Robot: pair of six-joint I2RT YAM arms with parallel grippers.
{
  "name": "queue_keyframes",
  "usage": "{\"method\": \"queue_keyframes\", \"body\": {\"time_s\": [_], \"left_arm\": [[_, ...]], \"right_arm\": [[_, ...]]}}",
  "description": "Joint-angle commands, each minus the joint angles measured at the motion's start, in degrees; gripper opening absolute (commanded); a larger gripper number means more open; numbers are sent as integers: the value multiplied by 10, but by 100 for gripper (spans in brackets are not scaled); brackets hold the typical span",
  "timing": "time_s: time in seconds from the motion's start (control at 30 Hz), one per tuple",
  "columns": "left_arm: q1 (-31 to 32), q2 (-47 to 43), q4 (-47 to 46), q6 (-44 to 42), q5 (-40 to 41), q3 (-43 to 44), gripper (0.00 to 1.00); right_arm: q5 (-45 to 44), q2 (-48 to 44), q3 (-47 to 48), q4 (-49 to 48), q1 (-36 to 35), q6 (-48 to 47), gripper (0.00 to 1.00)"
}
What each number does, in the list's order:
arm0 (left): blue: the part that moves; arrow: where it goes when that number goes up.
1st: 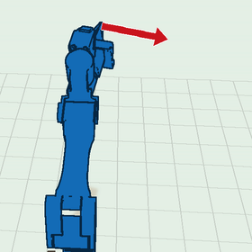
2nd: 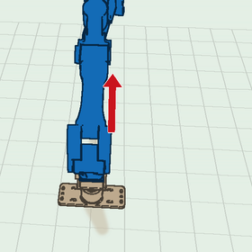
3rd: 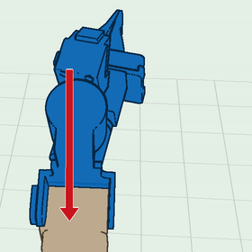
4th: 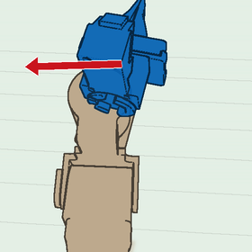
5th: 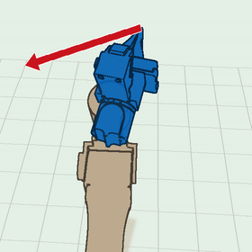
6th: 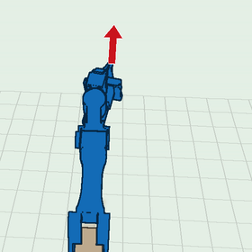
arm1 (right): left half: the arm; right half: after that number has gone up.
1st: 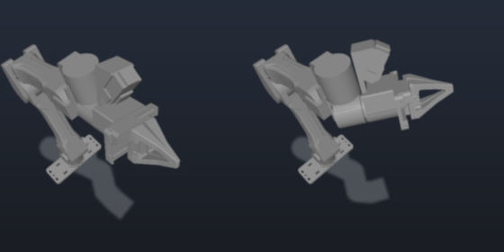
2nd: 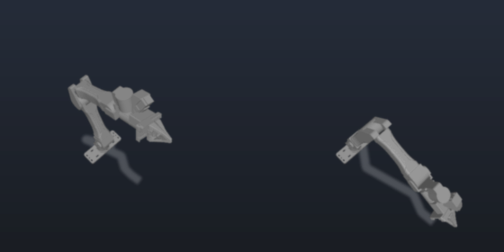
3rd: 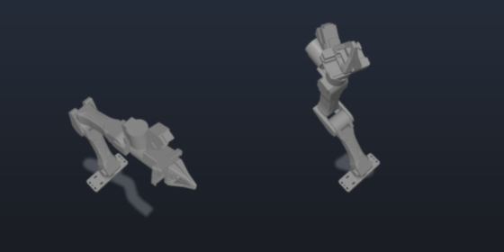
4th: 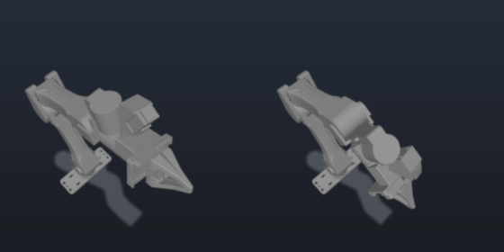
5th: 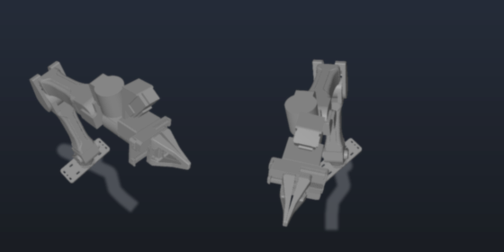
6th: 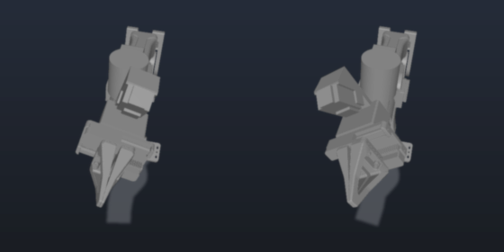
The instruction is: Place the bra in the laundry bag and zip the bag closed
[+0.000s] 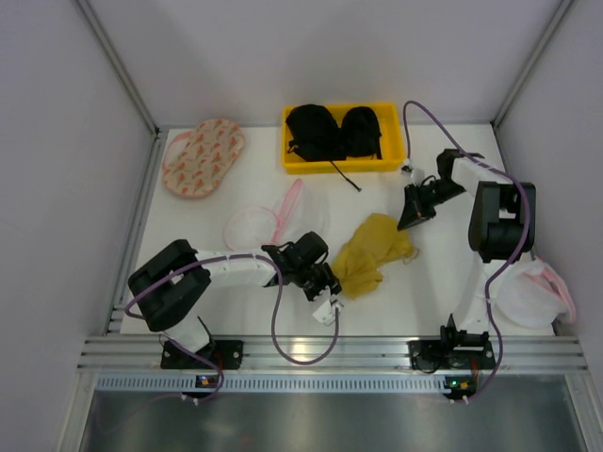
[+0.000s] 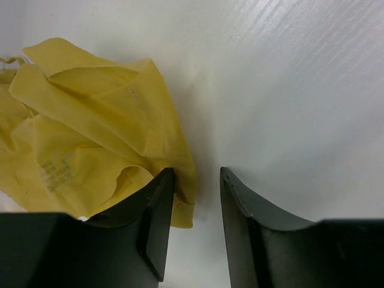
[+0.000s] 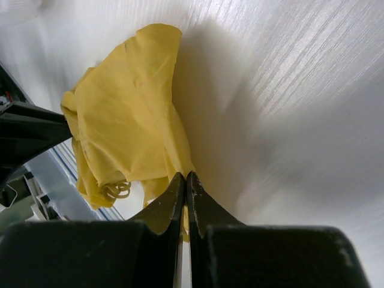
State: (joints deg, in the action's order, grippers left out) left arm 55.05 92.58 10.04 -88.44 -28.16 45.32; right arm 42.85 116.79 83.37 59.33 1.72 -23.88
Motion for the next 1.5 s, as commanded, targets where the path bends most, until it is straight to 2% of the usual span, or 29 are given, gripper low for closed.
{"method": "queue_keyframes", "body": {"time_s": [0.0,0.2,0.23,0.27,0.4,0.57,0.8,0.9,0.97,1.27,1.33,1.47], "left_arm": [[2,9,-41,-2,-8,21,40],[5,-22,-36,28,-29,15,13],[8,-37,-28,35,-38,18,5],[9,-45,-16,44,-42,21,0],[23,-78,79,116,-78,62,0],[46,-86,217,223,-119,150,0],[47,-59,235,418,-97,218,0],[47,-34,234,460,-77,260,0],[46,-18,234,474,-45,281,0],[-5,73,232,481,-7,351,0],[-13,95,222,493,3,354,0],[-30,117,173,509,42,343,0]], "right_arm": [[15,-4,13,-4,-11,-12,0],[19,-11,17,-6,-13,-13,0],[22,-15,16,-5,-13,-15,0],[22,-17,16,-5,-24,-17,0],[29,-26,16,-4,-44,-22,0],[80,-50,4,0,-59,-24,0],[129,-73,-36,36,-97,-66,0],[139,-69,-53,53,-115,-91,0],[149,-67,-57,63,-122,-108,0],[163,-48,-37,107,-135,-148,0],[159,-46,-34,105,-134,-144,3],[151,-39,-30,103,-127,-131,38]]}}
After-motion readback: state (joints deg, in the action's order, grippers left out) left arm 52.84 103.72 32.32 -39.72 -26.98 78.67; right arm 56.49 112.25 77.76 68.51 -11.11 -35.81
